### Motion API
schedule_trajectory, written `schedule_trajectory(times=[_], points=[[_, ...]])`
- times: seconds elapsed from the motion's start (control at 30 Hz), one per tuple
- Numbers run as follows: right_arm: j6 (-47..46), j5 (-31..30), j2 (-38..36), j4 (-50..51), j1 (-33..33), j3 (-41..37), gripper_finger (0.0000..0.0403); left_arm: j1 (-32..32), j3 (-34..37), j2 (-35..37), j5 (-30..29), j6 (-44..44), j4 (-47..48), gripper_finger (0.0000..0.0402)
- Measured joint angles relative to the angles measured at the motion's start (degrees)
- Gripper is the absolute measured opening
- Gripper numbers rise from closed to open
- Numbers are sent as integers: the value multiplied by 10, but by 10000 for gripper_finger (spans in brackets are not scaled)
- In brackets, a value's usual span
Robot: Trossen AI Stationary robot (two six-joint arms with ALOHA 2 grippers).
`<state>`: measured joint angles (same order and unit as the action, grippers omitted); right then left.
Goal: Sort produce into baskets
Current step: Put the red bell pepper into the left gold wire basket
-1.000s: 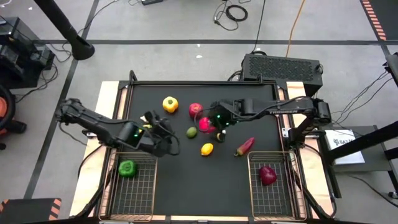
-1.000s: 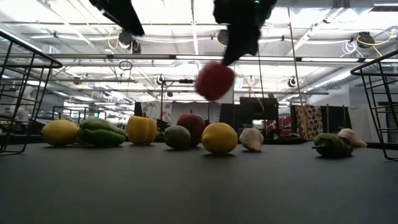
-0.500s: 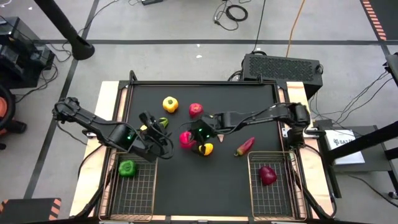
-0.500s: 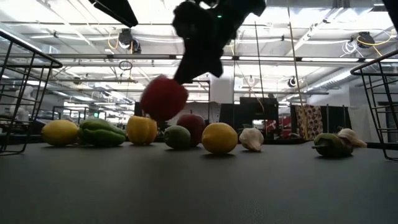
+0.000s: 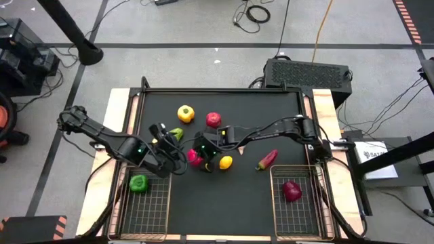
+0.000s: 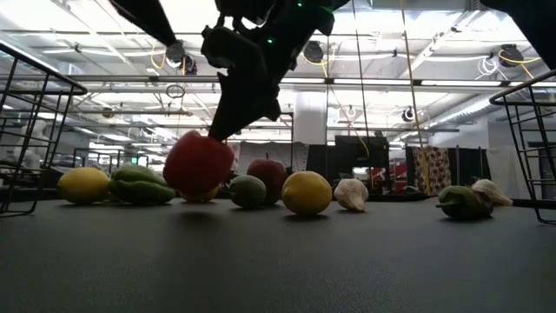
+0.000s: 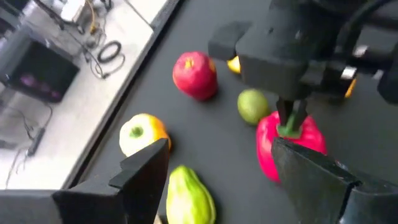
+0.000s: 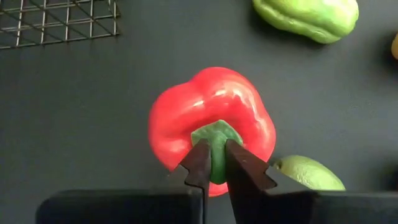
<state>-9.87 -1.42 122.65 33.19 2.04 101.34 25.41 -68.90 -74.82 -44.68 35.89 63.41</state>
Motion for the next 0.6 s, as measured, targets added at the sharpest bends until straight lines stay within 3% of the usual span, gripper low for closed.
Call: schedule_trajectory(times=[0.2, 0.6], points=[[4, -1, 0, -2, -1, 0, 38, 6, 0, 0, 10, 55, 44, 287], [1, -4, 0, -5, -2, 0, 38, 6, 0, 0, 10, 58, 46, 287]])
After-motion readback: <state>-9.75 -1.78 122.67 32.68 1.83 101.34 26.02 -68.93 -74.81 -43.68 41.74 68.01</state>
